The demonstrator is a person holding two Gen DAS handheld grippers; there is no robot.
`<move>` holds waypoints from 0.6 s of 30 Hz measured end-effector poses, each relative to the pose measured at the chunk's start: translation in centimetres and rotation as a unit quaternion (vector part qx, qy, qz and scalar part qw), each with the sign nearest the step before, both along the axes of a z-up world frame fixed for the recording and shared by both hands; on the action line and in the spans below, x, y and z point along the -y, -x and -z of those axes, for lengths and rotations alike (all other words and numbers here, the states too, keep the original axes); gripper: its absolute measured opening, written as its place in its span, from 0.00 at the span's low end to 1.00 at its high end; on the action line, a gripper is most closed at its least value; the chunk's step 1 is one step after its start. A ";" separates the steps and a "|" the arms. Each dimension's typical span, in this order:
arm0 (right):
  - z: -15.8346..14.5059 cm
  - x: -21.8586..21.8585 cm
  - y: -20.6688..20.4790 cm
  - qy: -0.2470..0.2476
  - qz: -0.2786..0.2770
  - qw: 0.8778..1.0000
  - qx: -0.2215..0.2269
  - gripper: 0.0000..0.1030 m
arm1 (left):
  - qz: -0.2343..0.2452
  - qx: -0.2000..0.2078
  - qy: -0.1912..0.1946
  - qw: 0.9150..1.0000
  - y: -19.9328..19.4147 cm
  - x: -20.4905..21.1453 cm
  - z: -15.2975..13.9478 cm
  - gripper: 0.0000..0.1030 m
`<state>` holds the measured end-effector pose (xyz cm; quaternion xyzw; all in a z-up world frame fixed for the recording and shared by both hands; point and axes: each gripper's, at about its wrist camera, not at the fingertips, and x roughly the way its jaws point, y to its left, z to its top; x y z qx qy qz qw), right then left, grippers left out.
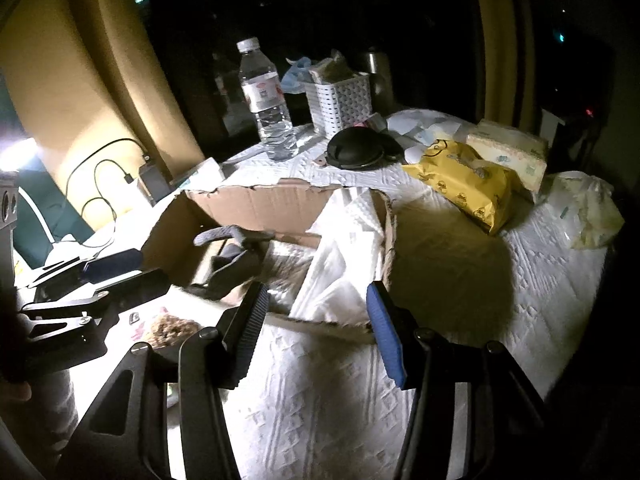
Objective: Organize soft objects
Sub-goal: 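Move both tools back toward the pink plush and brown plush on the table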
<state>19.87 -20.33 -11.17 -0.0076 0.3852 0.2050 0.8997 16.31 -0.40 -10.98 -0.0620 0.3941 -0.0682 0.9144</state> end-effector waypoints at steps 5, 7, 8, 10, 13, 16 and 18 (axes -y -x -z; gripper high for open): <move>-0.5 -0.7 1.4 0.001 -0.006 1.000 0.005 0.53 | -0.006 0.001 0.001 1.000 1.3 -0.8 -0.2 0.54; -0.7 -1.1 1.9 0.001 -0.008 1.000 0.006 0.53 | -0.009 0.001 0.001 1.000 1.9 -1.2 -0.2 0.54; -0.7 -1.2 2.2 0.001 -0.008 1.000 0.006 0.53 | -0.011 0.002 0.001 1.000 2.2 -1.4 -0.2 0.54; -0.8 -1.5 2.8 0.000 -0.010 1.000 0.007 0.53 | -0.014 0.002 0.003 1.000 2.9 -1.8 -0.2 0.54; -0.8 -2.0 3.4 0.000 -0.013 1.000 0.006 0.53 | -0.018 0.001 0.007 1.000 3.7 -2.4 -0.1 0.54; -0.7 -2.5 3.9 0.000 -0.017 1.000 0.005 0.53 | -0.022 -0.005 0.010 1.000 4.4 -3.1 0.3 0.54; -0.7 -3.0 4.3 0.000 -0.020 1.000 0.005 0.53 | -0.025 -0.008 0.011 1.000 4.8 -3.6 0.5 0.54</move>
